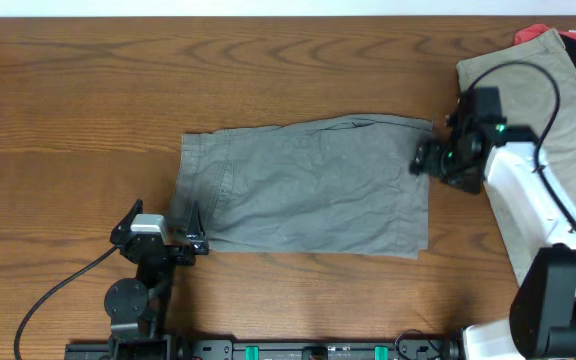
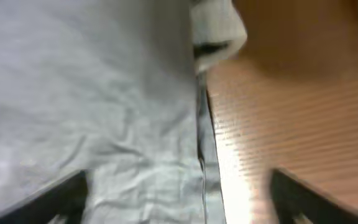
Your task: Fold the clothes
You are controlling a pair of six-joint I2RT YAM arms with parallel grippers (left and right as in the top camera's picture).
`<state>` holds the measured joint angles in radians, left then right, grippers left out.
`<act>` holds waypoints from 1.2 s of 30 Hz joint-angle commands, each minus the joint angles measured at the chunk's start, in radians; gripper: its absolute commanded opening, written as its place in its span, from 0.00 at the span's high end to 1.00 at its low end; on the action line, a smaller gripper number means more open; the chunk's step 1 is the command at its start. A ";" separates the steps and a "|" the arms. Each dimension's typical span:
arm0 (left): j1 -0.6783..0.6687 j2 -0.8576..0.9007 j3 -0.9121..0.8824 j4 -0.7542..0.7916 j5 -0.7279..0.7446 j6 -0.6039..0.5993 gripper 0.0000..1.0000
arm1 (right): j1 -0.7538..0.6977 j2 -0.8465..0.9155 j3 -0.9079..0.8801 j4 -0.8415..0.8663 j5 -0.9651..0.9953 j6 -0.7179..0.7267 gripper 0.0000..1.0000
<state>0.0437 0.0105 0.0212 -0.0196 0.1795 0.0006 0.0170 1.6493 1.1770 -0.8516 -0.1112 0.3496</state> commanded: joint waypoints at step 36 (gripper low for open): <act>-0.006 0.000 -0.016 0.016 0.446 -0.410 0.02 | -0.179 0.006 0.300 -0.005 0.224 -0.048 0.01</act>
<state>0.0429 0.0105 0.0227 0.0029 0.4610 -0.2893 -0.1596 1.6501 1.4704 -0.8532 0.0990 0.3172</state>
